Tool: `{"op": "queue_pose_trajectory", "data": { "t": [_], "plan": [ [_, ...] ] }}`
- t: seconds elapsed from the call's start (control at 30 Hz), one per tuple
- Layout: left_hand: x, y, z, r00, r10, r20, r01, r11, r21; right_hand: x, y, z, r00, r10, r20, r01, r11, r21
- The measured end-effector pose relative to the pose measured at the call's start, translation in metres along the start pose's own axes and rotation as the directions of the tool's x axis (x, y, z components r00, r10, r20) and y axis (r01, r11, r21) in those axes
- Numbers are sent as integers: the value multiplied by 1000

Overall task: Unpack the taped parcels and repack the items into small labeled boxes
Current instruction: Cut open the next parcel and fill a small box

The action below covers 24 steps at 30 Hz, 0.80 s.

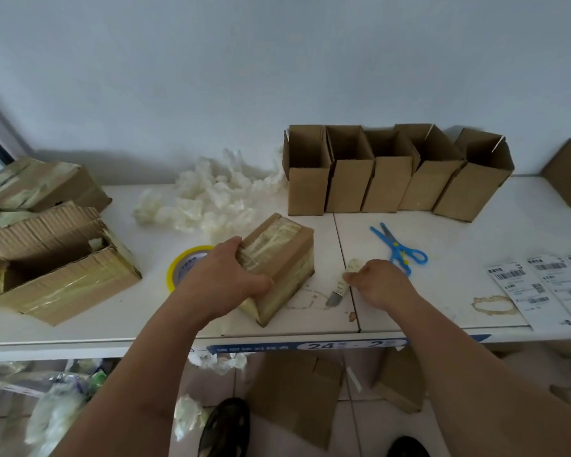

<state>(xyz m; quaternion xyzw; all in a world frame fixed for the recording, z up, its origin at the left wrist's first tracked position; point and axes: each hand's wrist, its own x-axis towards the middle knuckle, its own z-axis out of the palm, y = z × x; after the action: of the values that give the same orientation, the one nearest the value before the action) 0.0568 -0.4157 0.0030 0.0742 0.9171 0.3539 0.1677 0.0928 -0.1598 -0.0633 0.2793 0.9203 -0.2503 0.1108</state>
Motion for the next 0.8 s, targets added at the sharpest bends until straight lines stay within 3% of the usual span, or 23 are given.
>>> {"op": "queue_pose_trajectory", "data": {
  "t": [0.2,0.47,0.53,0.63,0.8],
  "plan": [
    [4,-9,-2,991,3,133,-3,1000,6,-4,-11,18,992,103,-74,-101,994,31],
    [10,-10,-9,975,35,218,-27,999,-39,9,-12,11,991,131,9,-128,956,264],
    [12,-11,-11,971,37,236,-29,999,-37,9,-15,1,992,128,10,-119,887,447],
    [15,-13,-13,968,36,249,-27,999,-40,1,-24,-16,997,77,20,-67,680,730],
    [20,-14,-15,963,46,266,-38,999,-37,-20,-37,-49,999,-31,7,8,439,899]
  ]
}}
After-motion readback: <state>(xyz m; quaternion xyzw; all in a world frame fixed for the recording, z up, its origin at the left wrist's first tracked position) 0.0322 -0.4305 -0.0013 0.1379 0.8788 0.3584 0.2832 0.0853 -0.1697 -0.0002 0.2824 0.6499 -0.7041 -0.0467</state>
